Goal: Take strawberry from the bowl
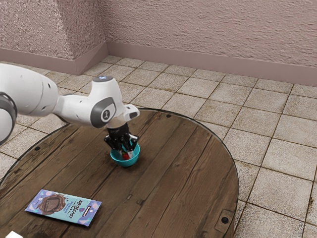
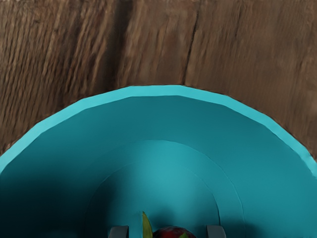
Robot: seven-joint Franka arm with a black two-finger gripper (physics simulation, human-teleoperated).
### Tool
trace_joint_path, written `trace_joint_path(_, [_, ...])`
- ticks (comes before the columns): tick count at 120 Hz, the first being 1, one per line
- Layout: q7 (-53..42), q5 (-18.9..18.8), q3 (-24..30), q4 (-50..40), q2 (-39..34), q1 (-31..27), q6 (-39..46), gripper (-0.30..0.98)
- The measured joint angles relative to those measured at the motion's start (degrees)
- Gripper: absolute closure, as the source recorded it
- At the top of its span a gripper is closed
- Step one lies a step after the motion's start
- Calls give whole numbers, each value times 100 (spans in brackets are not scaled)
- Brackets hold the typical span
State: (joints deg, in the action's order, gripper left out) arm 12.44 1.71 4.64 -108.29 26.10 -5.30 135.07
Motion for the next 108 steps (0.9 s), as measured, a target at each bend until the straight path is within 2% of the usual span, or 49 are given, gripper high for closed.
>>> trace_joint_path(20, [128, -112, 0, 22, -331, 119, -71, 69])
trace_joint_path(32, [217, -151, 6, 24, -508, 543, -120, 70])
trace_joint_path(45, [332, -168, 8, 47, -226, 874, -133, 70])
trace_joint_path(78, [569, -178, 15, 251, 92, 1181, -133, 71])
trace_joint_path(100, [522, -38, 19, 276, 23, 1197, -151, 34])
trace_joint_path(108, [383, -183, 16, 273, -560, 1194, -416, 24])
